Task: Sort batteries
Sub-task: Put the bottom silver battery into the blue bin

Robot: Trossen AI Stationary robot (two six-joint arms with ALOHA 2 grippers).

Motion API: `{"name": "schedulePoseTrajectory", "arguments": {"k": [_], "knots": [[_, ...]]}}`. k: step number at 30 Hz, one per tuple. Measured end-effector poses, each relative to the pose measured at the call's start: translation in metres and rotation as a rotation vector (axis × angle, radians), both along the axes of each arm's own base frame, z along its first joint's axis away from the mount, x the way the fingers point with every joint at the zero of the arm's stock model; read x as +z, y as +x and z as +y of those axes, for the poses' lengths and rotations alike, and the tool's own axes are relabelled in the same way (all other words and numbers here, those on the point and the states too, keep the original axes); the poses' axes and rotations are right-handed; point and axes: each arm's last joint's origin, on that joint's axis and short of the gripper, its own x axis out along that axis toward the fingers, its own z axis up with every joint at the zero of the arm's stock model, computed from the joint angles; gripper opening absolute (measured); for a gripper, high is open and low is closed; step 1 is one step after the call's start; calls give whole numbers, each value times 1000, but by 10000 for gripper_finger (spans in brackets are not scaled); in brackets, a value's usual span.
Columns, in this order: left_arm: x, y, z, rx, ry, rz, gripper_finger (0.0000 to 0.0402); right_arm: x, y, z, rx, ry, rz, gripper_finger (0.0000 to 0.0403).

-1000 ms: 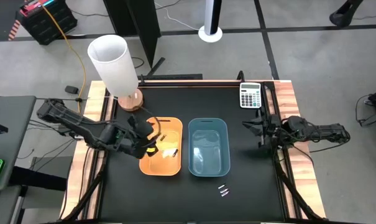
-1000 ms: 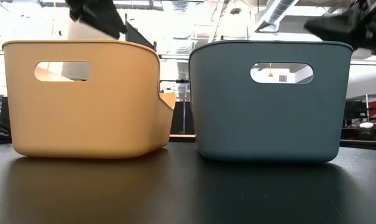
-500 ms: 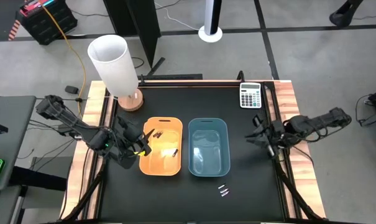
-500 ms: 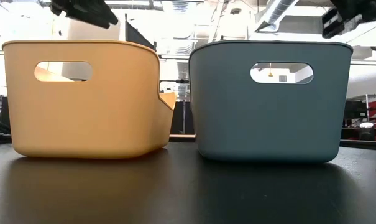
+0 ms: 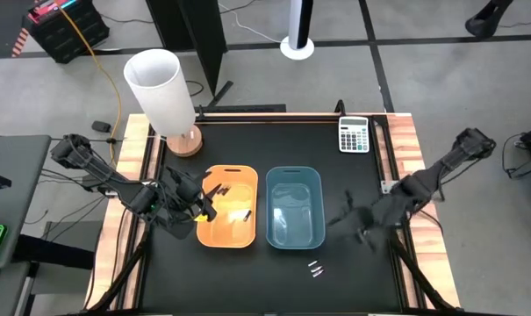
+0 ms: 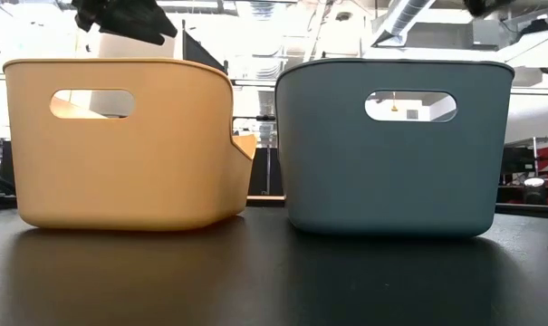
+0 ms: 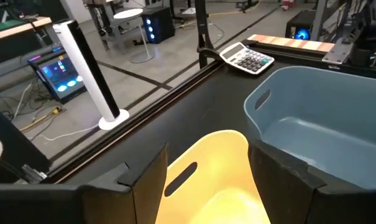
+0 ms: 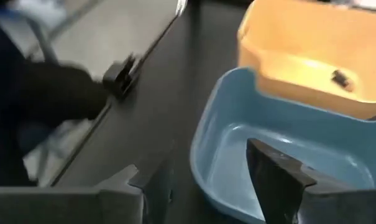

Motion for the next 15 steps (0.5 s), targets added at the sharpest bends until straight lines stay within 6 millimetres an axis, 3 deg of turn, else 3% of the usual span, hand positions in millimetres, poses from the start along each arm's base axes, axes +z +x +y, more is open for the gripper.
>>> {"name": "schedulePoseTrajectory", "arguments": {"k": [6,15], "knots": [[2,2,-1,-2,-15,-28,216,-1,18,46,-7,-136,168,182],[3,3,-3,-10,-21,-41,216,-45,33,107,-43,-171,345,165]]}}
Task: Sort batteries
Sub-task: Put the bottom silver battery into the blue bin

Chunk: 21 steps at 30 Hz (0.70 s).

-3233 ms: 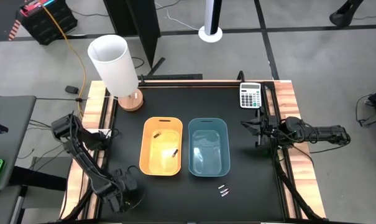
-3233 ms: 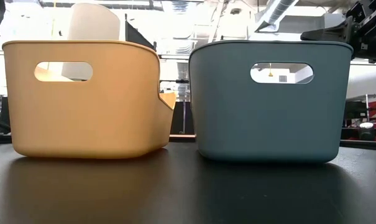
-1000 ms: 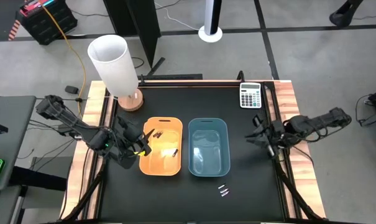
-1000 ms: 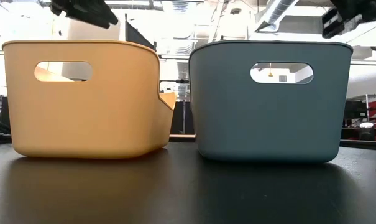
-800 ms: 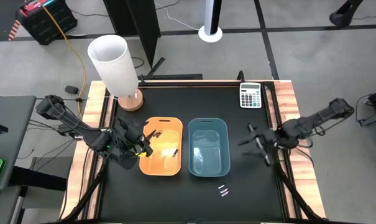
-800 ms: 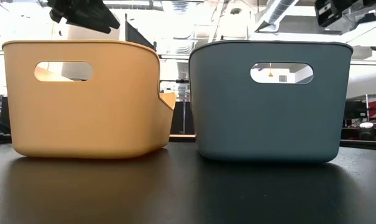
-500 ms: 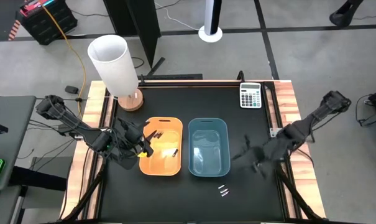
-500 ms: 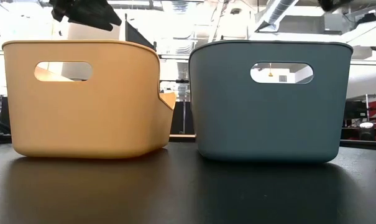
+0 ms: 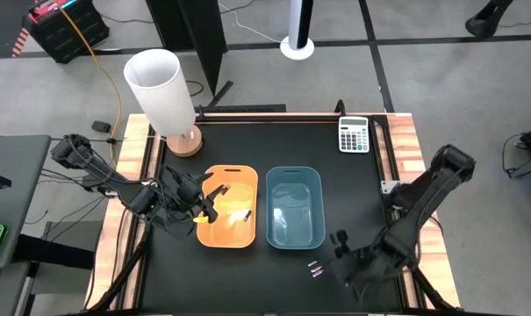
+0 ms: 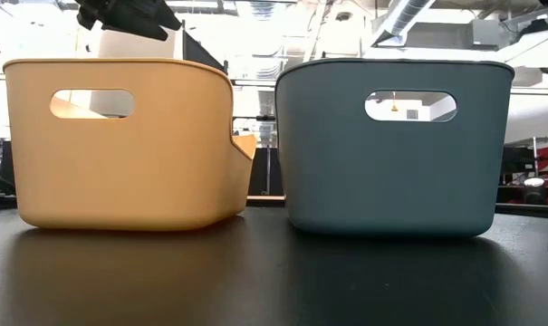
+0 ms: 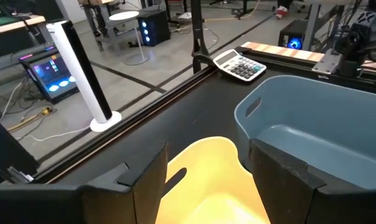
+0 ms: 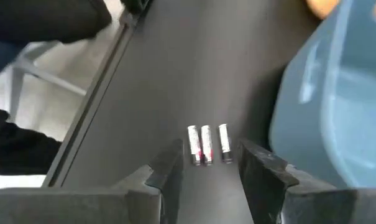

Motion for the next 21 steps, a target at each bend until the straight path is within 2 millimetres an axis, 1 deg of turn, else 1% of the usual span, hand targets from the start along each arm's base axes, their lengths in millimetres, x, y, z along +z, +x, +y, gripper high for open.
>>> {"name": "schedulePoseTrajectory", "arguments": {"k": [4,9,17,21], "knots": [[0,0,0,0,0,0,216,-20,11,21,-3,-37,44,165],[0,0,0,-2,-3,0,216,-44,27,39,-6,-103,97,165],[0,0,-1,-25,-22,10,216,-74,41,51,-12,-166,168,165],[0,0,-1,-26,-22,10,216,-87,43,50,-24,-191,212,165]]}}
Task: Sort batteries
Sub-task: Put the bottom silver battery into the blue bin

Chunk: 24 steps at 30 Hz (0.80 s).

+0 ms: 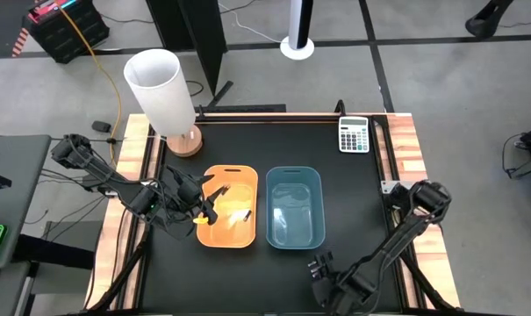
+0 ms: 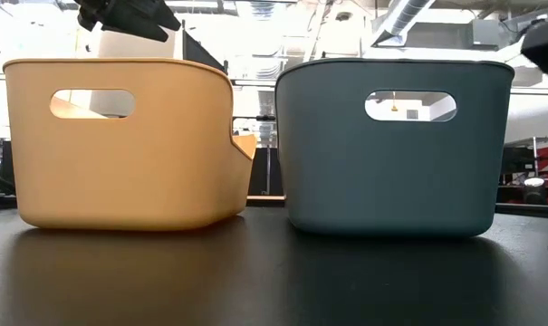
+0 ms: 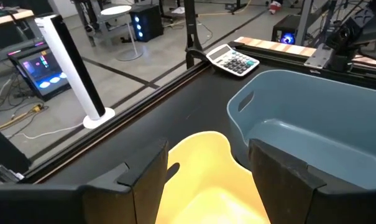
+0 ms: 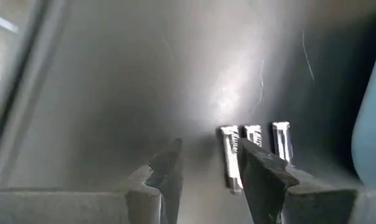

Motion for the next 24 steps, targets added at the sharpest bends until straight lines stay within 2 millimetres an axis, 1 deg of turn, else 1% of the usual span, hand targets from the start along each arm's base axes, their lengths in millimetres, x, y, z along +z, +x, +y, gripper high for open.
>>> {"name": "schedulePoseTrajectory", "arguments": {"k": [4,10,17,24], "knots": [[0,0,0,0,0,0,216,-6,0,-1,-13,-22,21,165],[0,0,0,0,2,3,216,-10,3,-5,-26,-37,41,165],[0,0,0,-1,4,5,216,-11,7,-10,-34,-38,72,164],[0,0,0,-1,4,6,216,-11,8,-11,-22,-26,85,164]]}}
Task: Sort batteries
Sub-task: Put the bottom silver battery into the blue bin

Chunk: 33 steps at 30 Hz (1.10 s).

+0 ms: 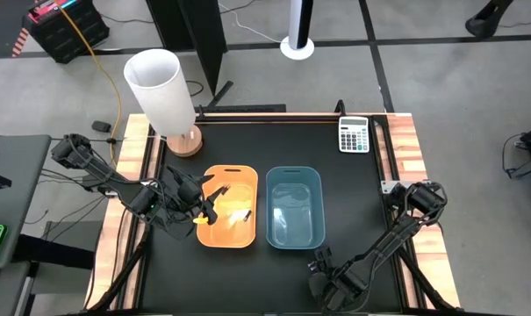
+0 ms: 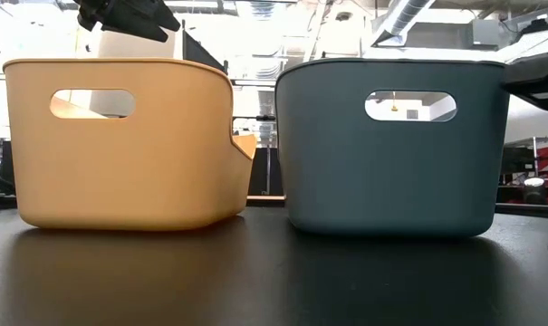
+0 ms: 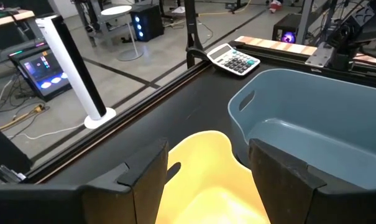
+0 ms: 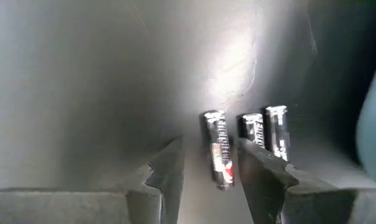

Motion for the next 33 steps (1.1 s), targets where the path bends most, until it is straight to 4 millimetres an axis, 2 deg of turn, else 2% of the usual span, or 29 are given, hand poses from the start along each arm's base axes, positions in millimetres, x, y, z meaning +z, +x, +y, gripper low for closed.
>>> {"name": "schedulePoseTrajectory", "arguments": {"k": [10,15,27,33], "knots": [[0,0,0,0,2,3,216,-4,7,0,-12,30,-12,156],[0,0,0,0,4,6,216,-12,8,2,-13,24,11,129],[0,0,0,0,5,7,216,-13,8,3,-22,44,9,44],[-1,0,0,0,4,7,216,-14,6,6,-16,49,3,24]]}}
